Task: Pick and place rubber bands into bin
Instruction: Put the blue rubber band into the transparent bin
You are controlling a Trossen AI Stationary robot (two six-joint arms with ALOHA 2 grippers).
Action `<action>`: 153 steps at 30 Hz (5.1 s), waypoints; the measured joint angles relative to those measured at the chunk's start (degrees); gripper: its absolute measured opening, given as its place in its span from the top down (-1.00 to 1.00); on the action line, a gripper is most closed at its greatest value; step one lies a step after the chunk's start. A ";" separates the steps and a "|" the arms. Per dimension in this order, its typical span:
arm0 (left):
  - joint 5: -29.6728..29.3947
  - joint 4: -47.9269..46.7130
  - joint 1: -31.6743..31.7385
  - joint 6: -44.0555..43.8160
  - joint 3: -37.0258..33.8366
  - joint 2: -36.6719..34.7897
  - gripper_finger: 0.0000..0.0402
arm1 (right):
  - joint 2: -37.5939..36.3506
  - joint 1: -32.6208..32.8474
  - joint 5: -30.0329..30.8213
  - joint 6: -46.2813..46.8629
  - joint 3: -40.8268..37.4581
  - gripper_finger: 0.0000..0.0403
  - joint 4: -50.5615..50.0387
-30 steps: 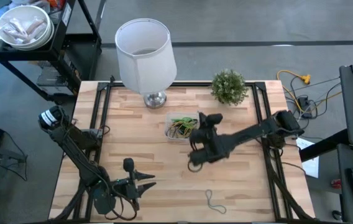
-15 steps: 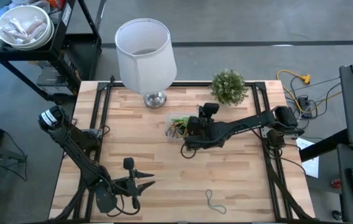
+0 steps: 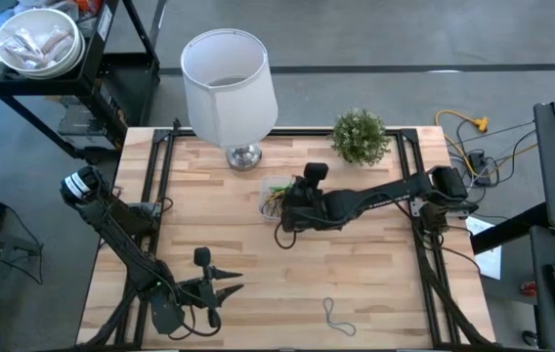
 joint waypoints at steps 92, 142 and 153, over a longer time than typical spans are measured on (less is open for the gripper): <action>32.72 4.14 15.26 29.98 9.05 13.86 0.48 | -2.71 48.81 -37.07 58.23 -26.54 0.58 28.50; 32.77 3.85 15.21 28.35 8.98 13.84 0.48 | 2.51 48.29 -28.68 42.85 -27.61 0.96 29.78; 32.47 -5.30 14.41 20.78 9.22 11.50 0.48 | 2.28 47.56 -10.45 31.40 -14.64 0.96 12.70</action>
